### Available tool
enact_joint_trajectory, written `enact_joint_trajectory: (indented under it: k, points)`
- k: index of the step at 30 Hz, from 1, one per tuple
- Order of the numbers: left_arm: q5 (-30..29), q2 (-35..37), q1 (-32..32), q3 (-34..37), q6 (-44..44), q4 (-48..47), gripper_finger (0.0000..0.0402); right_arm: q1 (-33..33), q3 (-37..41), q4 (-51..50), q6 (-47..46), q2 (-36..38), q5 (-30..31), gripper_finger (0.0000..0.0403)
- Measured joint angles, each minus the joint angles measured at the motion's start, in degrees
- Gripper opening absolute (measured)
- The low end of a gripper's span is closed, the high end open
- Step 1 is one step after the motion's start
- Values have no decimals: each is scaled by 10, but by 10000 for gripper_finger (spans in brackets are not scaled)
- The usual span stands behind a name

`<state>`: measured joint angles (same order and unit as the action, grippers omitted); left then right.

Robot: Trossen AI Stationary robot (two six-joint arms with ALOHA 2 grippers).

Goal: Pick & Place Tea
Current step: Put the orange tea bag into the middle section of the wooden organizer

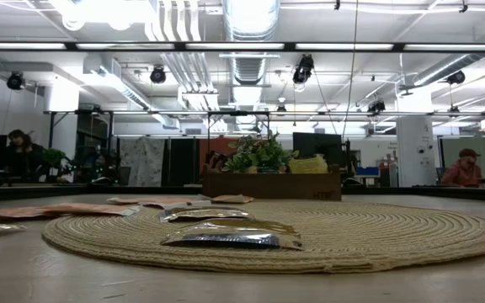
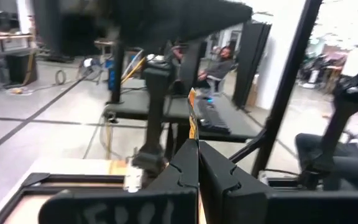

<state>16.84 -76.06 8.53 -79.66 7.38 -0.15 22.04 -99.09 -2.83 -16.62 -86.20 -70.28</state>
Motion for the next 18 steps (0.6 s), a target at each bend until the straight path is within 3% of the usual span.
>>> enact_joint_trajectory:
  k: [6,18]
  points:
    - [-1,-25,27,2,-48,-13,0,19,0,-6,5,28,0,166]
    - [51,-99,66,3,-45,-27,0,32,0,-121,64,46,0,144]
